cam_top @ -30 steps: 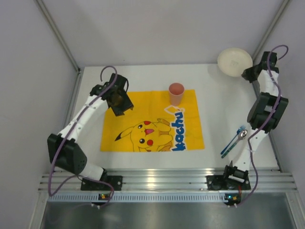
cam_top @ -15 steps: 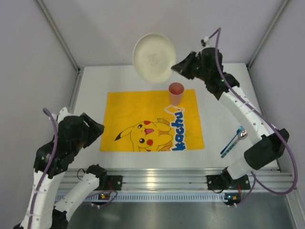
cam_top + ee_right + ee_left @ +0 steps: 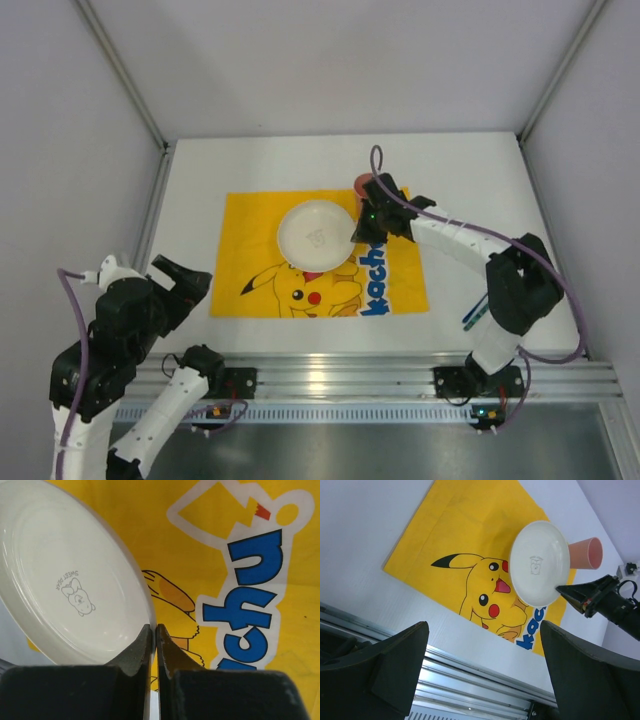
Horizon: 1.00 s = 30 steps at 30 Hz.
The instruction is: Set the dinner table for one person
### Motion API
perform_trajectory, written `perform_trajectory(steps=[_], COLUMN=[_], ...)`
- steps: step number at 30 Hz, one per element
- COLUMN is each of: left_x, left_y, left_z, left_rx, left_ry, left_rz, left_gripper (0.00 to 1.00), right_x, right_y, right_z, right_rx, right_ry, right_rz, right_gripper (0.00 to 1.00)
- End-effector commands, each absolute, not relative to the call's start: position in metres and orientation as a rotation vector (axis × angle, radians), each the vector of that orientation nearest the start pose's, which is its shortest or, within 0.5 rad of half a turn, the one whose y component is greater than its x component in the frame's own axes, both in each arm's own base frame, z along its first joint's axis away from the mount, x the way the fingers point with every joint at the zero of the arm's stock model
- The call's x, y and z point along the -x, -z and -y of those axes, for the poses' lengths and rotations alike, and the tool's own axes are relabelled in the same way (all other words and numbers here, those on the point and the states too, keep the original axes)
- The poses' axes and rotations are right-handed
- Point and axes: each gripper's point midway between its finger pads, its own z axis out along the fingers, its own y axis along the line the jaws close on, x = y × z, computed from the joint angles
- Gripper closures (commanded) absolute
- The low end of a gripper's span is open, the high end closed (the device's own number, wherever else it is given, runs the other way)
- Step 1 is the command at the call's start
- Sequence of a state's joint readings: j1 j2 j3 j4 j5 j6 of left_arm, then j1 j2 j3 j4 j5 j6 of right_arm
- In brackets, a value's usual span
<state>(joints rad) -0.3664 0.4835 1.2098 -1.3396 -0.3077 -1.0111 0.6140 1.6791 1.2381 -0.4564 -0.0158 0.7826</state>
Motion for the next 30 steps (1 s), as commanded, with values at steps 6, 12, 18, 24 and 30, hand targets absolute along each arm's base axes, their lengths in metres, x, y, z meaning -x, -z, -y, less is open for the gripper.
perform_trajectory(steps=[6,12,18,24,30], left_x=[-0.092,-0.091,-0.087,-0.091,-0.115], left_y=[-0.258,-0.259,-0.257,-0.255,-0.240], left_z=[0.016,0.016,0.016,0.015,0.034], left_rx=[0.874,0.862,0.857,0.836,0.765], left_ry=[0.364,0.374,0.393,0.363,0.409], left_rz=[-2.137,-2.134,-2.127,-2.132,-2.170], left_gripper=[0.02,0.03,0.03,0.02,0.02], right_x=[-0.333,-0.320,-0.322,-0.312,-0.313], right_y=[-0.098,-0.069,-0.096,-0.184,-0.224], right_z=[-0.307,-0.318,-0.318,-0.311,-0.209], right_rx=[-0.154,-0.081,-0.036,0.101,0.048], right_ry=[-0.623,-0.628,-0.657,-0.711,-0.415], right_rz=[-2.559,-2.629,-2.557,-2.370,-2.231], right_gripper=[1.00,0.64,0.30,0.26,0.07])
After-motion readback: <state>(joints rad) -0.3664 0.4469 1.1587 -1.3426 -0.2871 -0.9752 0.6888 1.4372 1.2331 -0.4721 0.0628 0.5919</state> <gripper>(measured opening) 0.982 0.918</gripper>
